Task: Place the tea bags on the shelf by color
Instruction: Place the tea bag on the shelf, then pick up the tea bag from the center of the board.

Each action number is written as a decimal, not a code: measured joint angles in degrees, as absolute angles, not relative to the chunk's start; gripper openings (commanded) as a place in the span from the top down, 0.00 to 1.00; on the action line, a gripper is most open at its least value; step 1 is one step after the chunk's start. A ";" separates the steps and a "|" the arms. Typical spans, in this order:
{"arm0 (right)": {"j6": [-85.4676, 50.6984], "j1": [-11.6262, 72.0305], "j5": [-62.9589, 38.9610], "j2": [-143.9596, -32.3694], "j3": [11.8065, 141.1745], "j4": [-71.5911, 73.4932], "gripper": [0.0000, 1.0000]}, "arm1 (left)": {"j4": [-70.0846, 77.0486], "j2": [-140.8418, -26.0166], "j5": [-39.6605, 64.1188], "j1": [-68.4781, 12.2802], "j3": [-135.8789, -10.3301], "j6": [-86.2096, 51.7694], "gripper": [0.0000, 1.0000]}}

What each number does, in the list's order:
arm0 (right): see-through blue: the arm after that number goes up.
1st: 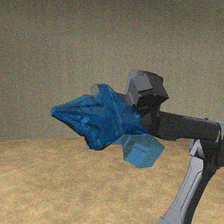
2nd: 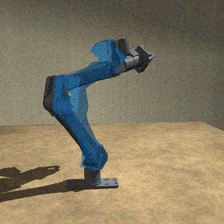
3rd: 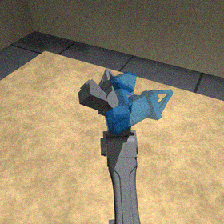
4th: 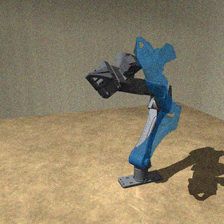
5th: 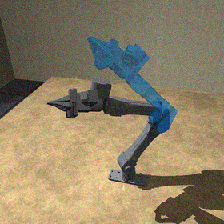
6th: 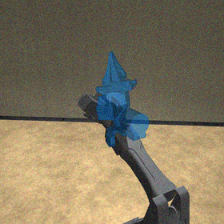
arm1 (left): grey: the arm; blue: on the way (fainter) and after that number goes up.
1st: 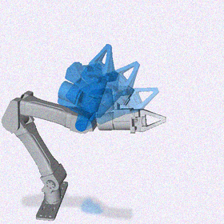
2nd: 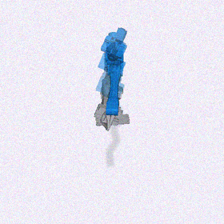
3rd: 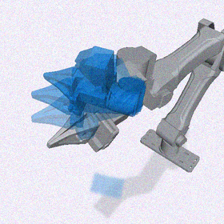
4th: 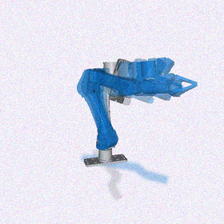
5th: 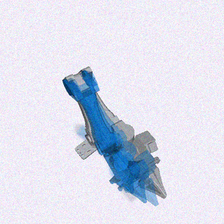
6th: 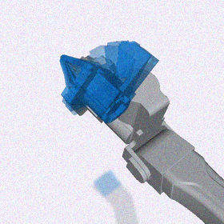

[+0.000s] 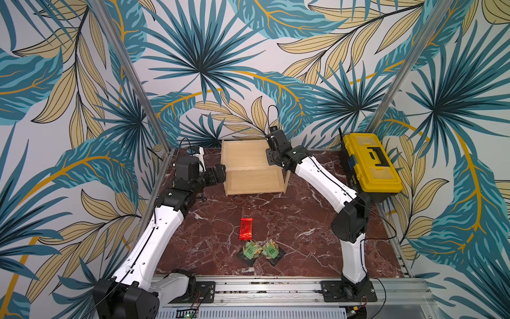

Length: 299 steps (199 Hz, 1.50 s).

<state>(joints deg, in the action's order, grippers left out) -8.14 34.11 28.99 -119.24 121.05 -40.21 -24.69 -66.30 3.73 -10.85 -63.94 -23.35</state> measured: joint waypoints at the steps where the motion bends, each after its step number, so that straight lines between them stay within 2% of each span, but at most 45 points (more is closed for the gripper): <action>1: -8.19 34.09 28.99 -119.28 121.05 -40.23 0.44 | -24.67 -66.30 3.73 -10.85 -63.94 -23.35 0.00; 125: -10.57 34.04 26.37 -119.31 124.57 -40.47 0.42 | -24.67 -66.28 4.14 -11.00 -63.90 -23.62 0.01; 152: -11.35 34.68 24.21 -115.48 123.09 -40.45 0.42 | -25.15 -65.78 2.72 -13.17 -63.86 -24.47 0.05; 178: -10.85 39.38 25.69 -102.04 111.00 -36.64 0.42 | -26.46 -63.13 -1.41 -19.20 -63.11 -25.15 0.05; 203: -11.33 45.45 27.75 -85.78 94.06 -31.14 0.42 | -28.47 -58.92 -7.42 -27.83 -60.58 -26.52 0.05; 228: -13.52 48.64 31.18 -75.00 76.84 -27.00 0.42 | -31.18 -57.69 -13.10 -36.64 -57.17 -29.34 0.06; 271: -18.79 50.63 32.18 -71.88 51.37 -21.71 0.42 | -36.53 -66.24 -18.06 -46.61 -53.63 -34.70 0.06; 299: -20.67 50.61 33.36 -73.80 46.22 -20.45 0.42 | -38.85 -75.68 -18.20 -47.64 -53.71 -37.06 0.07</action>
